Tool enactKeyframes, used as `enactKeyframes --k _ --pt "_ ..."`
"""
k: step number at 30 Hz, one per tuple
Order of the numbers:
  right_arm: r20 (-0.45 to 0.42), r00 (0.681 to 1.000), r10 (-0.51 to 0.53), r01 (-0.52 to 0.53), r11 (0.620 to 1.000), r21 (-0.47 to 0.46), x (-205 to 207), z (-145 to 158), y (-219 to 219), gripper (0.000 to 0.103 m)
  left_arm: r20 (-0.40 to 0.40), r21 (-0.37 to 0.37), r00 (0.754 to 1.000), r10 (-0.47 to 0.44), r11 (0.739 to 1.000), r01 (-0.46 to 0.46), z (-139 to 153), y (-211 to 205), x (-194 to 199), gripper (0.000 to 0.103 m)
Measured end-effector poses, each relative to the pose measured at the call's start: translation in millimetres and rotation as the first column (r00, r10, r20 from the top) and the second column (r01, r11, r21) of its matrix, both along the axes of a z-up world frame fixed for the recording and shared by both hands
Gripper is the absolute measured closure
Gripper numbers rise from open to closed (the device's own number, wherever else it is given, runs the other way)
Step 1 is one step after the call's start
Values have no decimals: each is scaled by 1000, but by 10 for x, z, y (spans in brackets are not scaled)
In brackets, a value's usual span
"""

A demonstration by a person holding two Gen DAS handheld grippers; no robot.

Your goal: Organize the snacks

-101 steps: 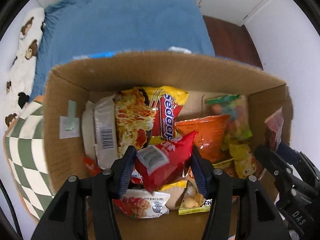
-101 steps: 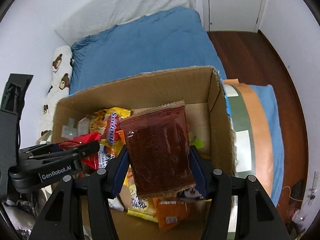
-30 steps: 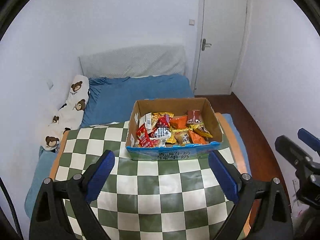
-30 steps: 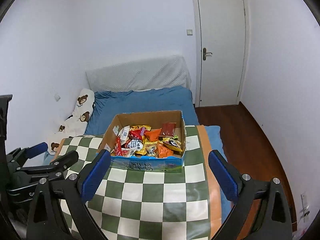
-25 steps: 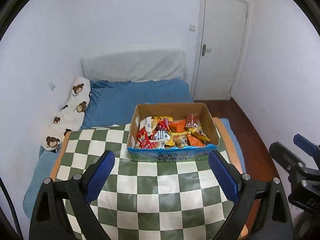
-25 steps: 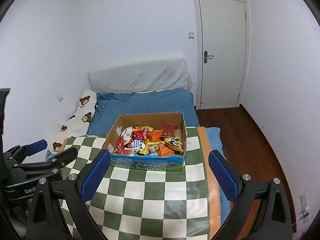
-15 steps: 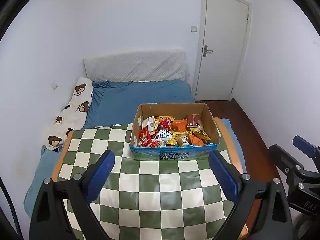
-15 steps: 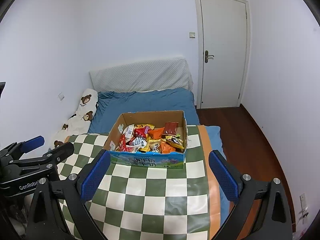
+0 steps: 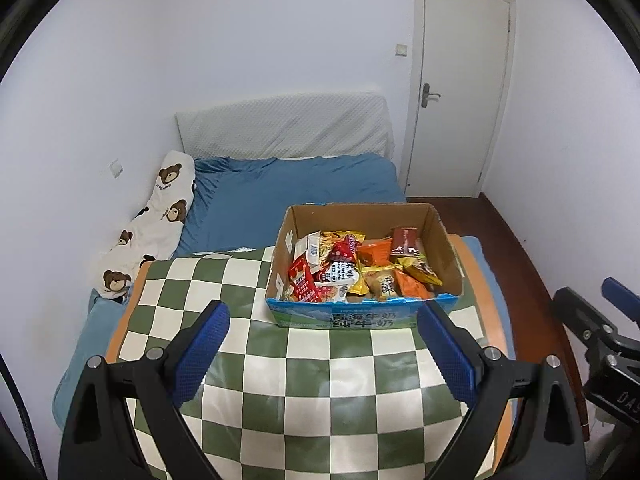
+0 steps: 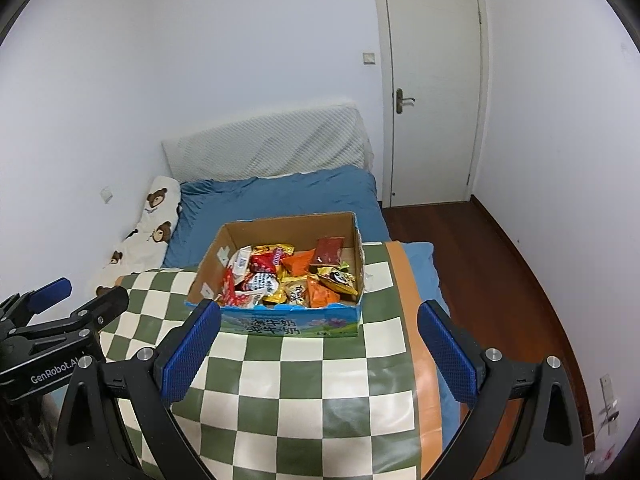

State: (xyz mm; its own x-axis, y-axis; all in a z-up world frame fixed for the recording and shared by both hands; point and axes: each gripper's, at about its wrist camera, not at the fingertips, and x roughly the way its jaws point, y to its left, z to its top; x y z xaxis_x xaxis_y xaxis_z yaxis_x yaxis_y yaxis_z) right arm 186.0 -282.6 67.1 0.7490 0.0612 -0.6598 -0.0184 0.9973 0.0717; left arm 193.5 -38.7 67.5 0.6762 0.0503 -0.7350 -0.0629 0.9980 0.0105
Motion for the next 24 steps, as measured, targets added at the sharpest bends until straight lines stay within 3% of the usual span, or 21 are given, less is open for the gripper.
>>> enactKeyframes --k 24 --pt "-116 991 -65 59 997 -53 1101 -642 37 2 -162 9 987 16 1000 -15 -639 37 1060 7"
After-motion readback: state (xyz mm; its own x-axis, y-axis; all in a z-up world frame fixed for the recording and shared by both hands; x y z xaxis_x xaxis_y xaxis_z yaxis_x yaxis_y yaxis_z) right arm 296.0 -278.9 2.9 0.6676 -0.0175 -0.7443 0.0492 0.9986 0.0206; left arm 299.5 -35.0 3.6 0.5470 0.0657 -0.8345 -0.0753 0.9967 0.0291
